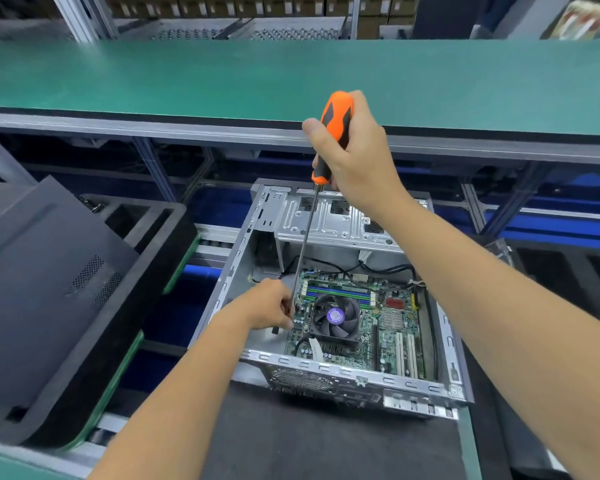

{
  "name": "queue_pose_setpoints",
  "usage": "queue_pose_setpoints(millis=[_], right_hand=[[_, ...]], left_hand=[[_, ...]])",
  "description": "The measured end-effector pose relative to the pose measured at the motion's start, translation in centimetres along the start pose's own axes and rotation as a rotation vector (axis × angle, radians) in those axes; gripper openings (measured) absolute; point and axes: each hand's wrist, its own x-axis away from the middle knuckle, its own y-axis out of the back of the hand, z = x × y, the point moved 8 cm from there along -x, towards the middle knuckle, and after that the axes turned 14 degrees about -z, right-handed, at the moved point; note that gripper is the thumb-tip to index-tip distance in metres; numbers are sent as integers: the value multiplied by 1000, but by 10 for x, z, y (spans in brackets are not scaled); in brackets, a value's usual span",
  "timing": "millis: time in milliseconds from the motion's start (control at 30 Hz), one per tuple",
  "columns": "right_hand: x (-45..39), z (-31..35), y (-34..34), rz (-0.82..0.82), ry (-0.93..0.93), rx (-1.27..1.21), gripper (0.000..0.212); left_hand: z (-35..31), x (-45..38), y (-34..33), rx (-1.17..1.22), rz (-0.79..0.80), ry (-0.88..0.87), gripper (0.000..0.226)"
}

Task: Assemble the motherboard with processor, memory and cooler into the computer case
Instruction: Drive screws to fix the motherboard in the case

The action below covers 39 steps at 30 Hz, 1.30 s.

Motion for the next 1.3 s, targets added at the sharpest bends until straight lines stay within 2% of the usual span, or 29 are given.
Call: queue_pose_setpoints(millis=[233, 733, 1300], right_hand=[[5, -2, 6, -8, 11, 26, 26], [9, 3, 3, -3, 61, 30, 27], [9, 3, 9, 4, 22, 47, 26]], left_hand=[[-3, -1, -1, -13, -3, -10, 13], [8, -8, 0, -124, -66, 22, 20], [2, -8, -6, -71, -35, -9, 21]])
